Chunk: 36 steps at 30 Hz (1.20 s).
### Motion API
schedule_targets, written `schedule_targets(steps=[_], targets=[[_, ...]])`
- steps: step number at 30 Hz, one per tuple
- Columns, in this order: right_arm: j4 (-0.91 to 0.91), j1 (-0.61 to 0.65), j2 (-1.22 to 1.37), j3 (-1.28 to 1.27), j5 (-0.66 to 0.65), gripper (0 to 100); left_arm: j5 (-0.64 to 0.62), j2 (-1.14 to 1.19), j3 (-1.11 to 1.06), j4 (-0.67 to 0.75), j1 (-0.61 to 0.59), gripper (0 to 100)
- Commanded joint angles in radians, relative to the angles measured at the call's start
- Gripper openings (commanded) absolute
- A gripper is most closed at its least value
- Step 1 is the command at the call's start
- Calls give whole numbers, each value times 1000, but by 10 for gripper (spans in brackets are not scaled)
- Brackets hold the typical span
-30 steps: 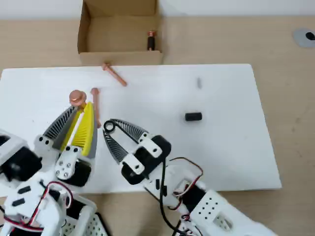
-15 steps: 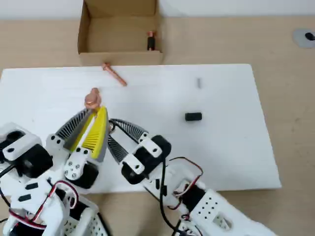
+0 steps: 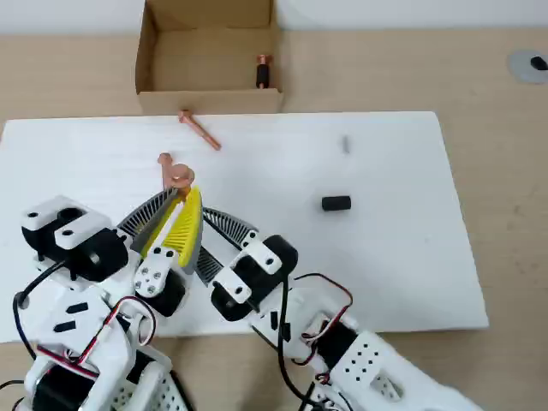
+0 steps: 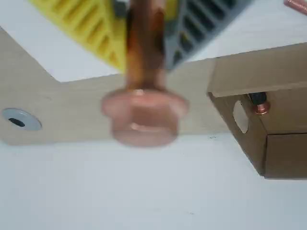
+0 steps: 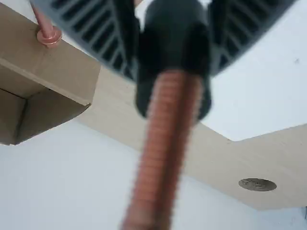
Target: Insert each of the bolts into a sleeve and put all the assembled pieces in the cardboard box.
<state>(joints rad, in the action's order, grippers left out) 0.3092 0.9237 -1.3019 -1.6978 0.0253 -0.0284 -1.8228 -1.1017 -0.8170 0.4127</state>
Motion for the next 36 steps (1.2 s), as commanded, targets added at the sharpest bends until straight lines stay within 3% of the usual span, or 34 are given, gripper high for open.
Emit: schedule_targets(steps=[1, 8, 12, 36], targets=[[25, -18, -16, -1, 6, 9, 8, -7, 5, 37, -43, 7], [25, -30, -16, -1, 8, 9, -37, -8, -68, 144, -121, 7], [23, -39, -16, -1, 8, 9, -92, -8, -95, 150, -130, 7], [-23, -39, -16, -1, 43, 9, -92, -8, -110, 129, -109, 7]])
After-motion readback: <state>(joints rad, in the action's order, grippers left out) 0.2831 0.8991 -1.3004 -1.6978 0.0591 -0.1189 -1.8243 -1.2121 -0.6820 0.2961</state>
